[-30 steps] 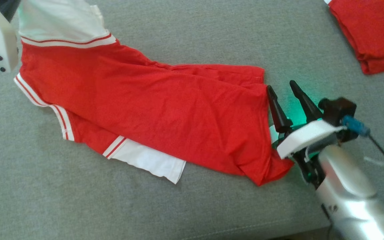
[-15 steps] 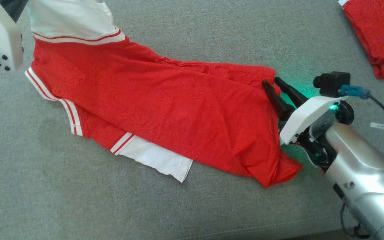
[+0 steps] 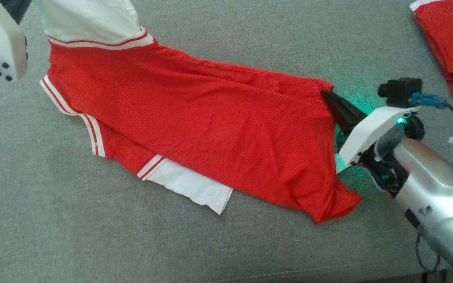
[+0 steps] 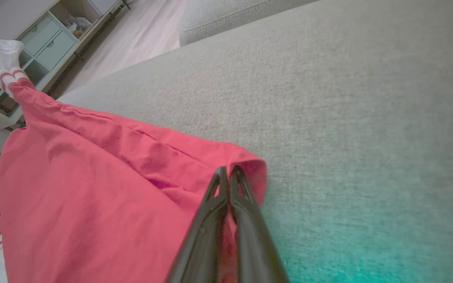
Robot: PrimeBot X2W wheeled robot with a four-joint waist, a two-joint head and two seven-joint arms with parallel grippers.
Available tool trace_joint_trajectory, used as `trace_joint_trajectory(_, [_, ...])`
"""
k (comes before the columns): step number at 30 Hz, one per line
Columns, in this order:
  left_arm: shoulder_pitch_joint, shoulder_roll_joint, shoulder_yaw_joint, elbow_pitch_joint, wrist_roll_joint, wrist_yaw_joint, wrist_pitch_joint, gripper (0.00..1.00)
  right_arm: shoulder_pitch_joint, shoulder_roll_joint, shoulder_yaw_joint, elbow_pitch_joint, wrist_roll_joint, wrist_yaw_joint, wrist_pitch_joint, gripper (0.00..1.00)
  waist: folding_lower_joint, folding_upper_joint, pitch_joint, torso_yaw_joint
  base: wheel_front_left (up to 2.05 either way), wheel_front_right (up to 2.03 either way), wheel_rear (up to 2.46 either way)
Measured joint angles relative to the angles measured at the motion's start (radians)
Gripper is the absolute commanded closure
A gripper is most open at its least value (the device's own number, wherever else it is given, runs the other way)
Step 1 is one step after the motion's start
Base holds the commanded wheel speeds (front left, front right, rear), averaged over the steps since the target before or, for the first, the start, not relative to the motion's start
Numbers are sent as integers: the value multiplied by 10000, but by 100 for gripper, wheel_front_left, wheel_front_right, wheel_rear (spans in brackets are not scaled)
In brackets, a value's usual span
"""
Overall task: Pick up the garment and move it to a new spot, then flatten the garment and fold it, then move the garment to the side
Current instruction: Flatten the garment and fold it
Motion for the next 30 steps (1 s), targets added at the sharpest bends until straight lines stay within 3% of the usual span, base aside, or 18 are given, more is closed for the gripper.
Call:
trace_joint_trajectory(6, [-41, 59, -165, -10, -23, 0, -1005, 100, -415, -585, -65, -35, 293, 0, -907, 100, 0, 0, -349, -75, 0, 0, 0])
trace_joint_trajectory(11, [-595, 63, -190, -42, 495, 0, -2385, 100, -1431, -1730, -439, -872, 700, 0, -1133, 100, -1, 0, -658, -194, 0, 0, 0])
trace_joint_trajectory(15, [-1726, -121, -167, 155, 1448, 17, -3496, 100, -3204, -2677, -581, -1035, 115, 0, -1034, 100, -1, 0, -589, -247, 0, 0, 0])
trace_joint_trajectory(18, [-2456, -407, -58, 506, 1975, 222, -4077, 100, -4367, -2786, -746, -838, -328, 0, -1032, 100, 0, 0, -425, -269, 0, 0, 0])
trace_joint_trajectory(24, [-4961, -1331, 487, 1653, 3361, 1204, -6140, 100, -7464, -2615, -1641, 224, -1377, 0, -1728, 100, 0, 0, 200, -280, 0, 0, 0])
trace_joint_trajectory(26, [-5501, -1655, 742, 1898, 3421, 1216, -6475, 100, -7915, -2633, -1567, 314, -1707, 0, -1753, 100, 0, 0, 459, -191, 0, 0, 0])
trace_joint_trajectory(30, [-5003, -1657, 759, 1877, 3279, 757, -6596, 100, -7528, -2732, -1049, 173, -1839, 0, -1741, 100, 1, 0, 740, -1, 0, 0, 0])
